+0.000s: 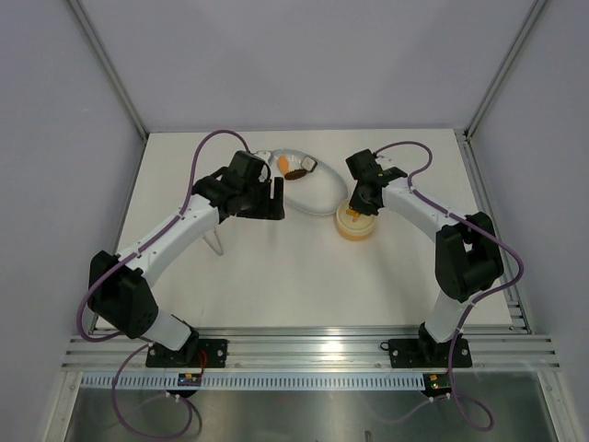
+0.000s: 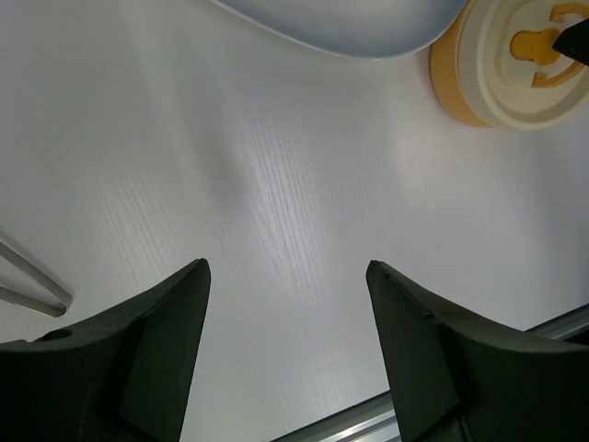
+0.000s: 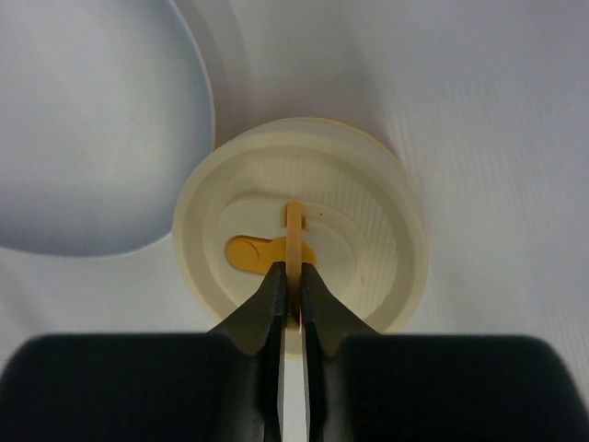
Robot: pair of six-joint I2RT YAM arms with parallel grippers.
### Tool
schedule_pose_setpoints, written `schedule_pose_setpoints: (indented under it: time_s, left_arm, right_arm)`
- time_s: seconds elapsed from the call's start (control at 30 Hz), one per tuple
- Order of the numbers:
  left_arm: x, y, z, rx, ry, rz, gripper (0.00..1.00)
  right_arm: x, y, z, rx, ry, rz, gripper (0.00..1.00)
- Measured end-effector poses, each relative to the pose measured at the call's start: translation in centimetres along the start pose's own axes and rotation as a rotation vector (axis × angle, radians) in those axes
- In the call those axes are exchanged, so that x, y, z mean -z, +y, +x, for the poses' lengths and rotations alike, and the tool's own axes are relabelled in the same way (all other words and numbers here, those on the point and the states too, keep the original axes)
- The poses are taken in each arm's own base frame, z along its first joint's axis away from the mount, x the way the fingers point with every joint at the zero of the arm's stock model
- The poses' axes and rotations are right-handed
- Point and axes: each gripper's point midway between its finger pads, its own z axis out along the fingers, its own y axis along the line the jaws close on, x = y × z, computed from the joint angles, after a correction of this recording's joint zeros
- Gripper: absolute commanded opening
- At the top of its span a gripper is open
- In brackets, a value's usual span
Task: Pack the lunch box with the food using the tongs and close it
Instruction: Close the box lid on the packing box.
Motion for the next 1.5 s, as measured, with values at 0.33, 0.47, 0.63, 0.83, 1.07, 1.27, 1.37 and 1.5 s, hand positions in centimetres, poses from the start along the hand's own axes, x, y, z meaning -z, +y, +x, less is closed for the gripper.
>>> schedule_pose_setpoints:
  time_s: [0.33, 0.47, 0.63, 0.83, 1.07, 1.27, 1.37, 1.5]
  left_arm:
    - [0.5, 0.2, 0.3, -0.003, -0.005, -0.001, 0.72]
    - [0.5, 0.4, 0.7, -0.003, 0.001, -0.005, 0.72]
    - [0.4, 0.5, 1.1, -0.003, 0.011, -0.009, 0.72]
    - [0.4, 0.6, 1.3, -0.003, 0.014, -0.011, 0.72]
    - [0.3, 0.8, 1.5, -0.002, 0.019, -0.015, 0.72]
    - [0.3, 0.8, 1.6, -0.002, 0.020, -0.015, 0.72]
    - [0.2, 0.9, 1.7, -0.002, 0.024, -0.017, 0.72]
    - [0.1, 1.0, 2.1, -0.001, 0.033, -0.021, 0.72]
  right_arm:
    - [0.6, -0.3, -0.3, 0.029, 0.004, 0.016, 0.00]
    - [1.2, -0.3, -0.6, 0.038, 0.007, 0.014, 0.00]
    - [1.4, -0.7, -0.6, 0.033, 0.022, 0.011, 0.00]
    - [1.0, -1.4, -1.1, 0.021, 0.038, 0.009, 0.00]
    - [0.1, -0.6, -0.4, 0.036, 0.073, -0.031, 0.00]
    - [0.0, 0.1, -0.3, 0.038, 0.081, -0.068, 0.00]
    - [-0.1, 0.0, -0.2, 0.043, 0.083, -0.065, 0.00]
    - [-0.3, -0.1, -0.1, 0.045, 0.086, -0.061, 0.00]
